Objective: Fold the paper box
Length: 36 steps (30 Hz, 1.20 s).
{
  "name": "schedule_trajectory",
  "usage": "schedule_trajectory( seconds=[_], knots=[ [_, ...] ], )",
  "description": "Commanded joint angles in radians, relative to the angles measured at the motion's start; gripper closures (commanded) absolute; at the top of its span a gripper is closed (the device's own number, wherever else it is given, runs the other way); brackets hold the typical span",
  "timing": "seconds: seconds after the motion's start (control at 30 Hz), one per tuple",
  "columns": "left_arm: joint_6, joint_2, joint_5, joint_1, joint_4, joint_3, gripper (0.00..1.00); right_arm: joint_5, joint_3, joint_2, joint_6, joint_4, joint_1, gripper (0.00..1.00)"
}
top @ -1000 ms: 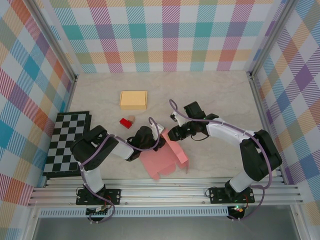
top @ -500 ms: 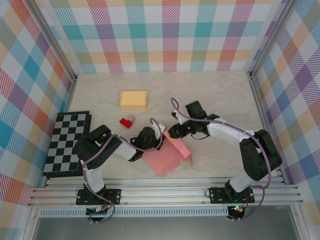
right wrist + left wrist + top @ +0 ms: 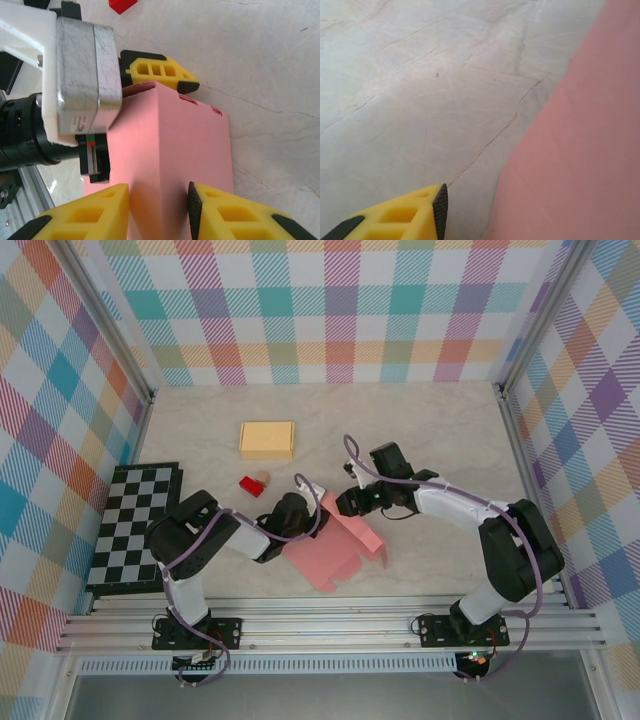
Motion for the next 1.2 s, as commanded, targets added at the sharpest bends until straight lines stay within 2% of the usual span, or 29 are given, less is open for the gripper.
schedule_trajectory(
  seconds=[0.0,0.3,0.5,0.57,0.77,1.07,1.17],
  knots=[
    [-0.001,-0.095,0.016,0.045,-0.018,-0.054,0.56,0.024,-0.045,0.008,0.001,-0.135,0.012,0.63],
    [-0.017,-0.283,0.153,0.054,-0.088,-0.14,0.46,0.032,-0.038,-0.002,-0.009,-0.128,0.012,0.63],
    [0.067,-0.412,0.12,0.062,-0.22,-0.166,0.48,0.022,-0.029,-0.02,-0.04,-0.142,0.012,0.63],
    [0.084,-0.445,0.138,0.08,-0.251,-0.169,0.48,0.005,-0.028,-0.025,-0.055,-0.146,0.012,0.63],
    [0.13,-0.453,0.22,0.095,-0.28,-0.156,0.5,-0.015,-0.025,-0.032,-0.079,-0.149,0.012,0.63],
    [0.201,-0.432,0.208,0.097,-0.315,-0.123,0.52,-0.042,-0.011,-0.018,-0.091,-0.149,0.012,0.63],
    [0.225,-0.41,0.24,0.098,-0.325,-0.103,0.54,-0.058,-0.008,-0.015,-0.114,-0.155,0.012,0.63]
  ],
)
